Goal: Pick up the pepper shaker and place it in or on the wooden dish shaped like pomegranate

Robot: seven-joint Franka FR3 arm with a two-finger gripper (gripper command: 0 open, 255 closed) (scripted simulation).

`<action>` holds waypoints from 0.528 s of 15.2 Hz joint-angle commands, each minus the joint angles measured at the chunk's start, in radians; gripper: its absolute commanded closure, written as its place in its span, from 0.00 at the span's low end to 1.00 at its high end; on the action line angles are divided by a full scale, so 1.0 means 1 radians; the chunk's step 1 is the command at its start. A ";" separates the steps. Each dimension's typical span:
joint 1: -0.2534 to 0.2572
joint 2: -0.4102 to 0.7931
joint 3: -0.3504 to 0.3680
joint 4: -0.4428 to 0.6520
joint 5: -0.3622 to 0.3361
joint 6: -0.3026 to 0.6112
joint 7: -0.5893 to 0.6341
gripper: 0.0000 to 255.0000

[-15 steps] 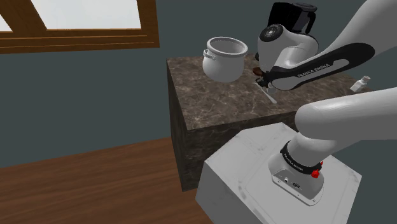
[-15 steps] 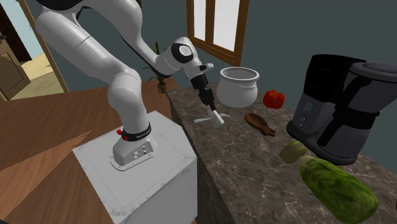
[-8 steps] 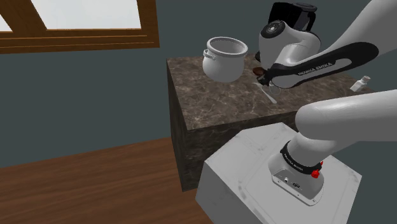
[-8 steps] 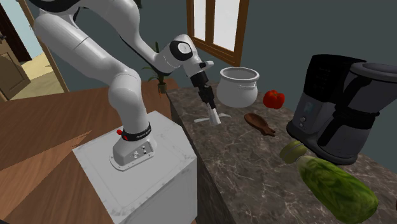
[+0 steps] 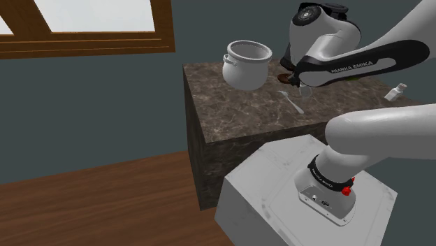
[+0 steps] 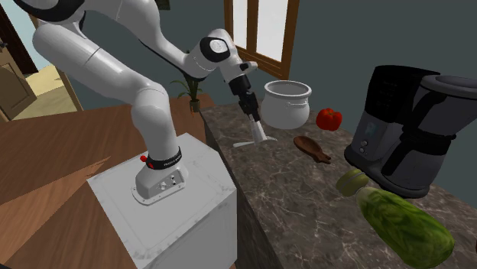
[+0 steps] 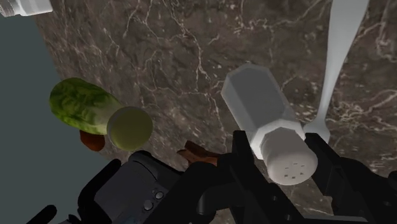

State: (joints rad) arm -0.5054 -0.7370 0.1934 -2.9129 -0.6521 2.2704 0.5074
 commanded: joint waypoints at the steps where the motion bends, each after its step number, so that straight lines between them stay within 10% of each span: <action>1: 0.012 -0.020 -0.004 0.016 0.019 -0.033 -0.023 1.00; 8: 0.036 -0.072 -0.020 0.075 0.060 -0.130 -0.096 1.00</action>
State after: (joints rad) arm -0.4703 -0.8051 0.1755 -2.8464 -0.5955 2.1510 0.4198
